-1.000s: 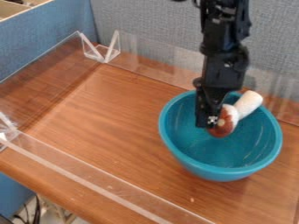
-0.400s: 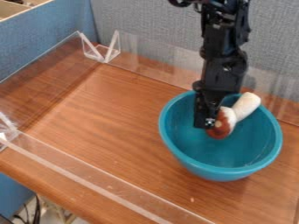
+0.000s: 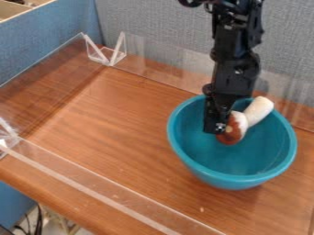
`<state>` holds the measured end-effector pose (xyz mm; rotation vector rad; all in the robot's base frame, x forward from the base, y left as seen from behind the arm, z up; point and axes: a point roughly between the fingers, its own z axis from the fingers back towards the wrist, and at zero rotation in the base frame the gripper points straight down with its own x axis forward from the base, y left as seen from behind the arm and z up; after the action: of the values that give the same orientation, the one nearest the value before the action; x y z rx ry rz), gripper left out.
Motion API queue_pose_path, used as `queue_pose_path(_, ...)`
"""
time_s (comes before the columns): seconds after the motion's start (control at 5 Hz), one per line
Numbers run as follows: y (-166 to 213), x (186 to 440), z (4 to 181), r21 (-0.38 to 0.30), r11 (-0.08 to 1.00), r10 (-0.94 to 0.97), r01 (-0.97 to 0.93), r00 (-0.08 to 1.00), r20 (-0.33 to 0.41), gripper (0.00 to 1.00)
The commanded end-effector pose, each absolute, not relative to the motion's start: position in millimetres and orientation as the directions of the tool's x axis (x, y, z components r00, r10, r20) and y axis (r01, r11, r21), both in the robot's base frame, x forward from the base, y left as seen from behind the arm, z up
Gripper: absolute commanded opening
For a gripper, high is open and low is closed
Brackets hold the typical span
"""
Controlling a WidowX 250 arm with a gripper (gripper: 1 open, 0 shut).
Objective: Put the mushroom in the blue bowl
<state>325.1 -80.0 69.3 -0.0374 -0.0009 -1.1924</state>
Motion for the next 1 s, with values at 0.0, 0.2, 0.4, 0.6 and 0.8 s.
queue_pose_path(0.0, -83.1, 334.8, 83.8, 0.017, 0.364, -0.931, 0.931, 0.363, 0.047, 0.0)
queue_pose_path(0.2, -84.2, 334.2, 83.1, 0.019, 0.356, -0.934, 0.934, 0.355, 0.042, 0.0)
queue_pose_path(0.4, -85.5, 333.6, 82.8, 0.022, 0.349, -0.937, 0.937, 0.348, 0.038, 0.0)
queue_pose_path(0.6, -86.6, 333.1, 82.9, 0.025, 0.343, -0.939, 0.939, 0.342, 0.034, 0.0)
queue_pose_path(0.8, -87.7, 332.6, 82.1, 0.027, 0.334, -0.942, 0.942, 0.334, 0.028, 0.0)
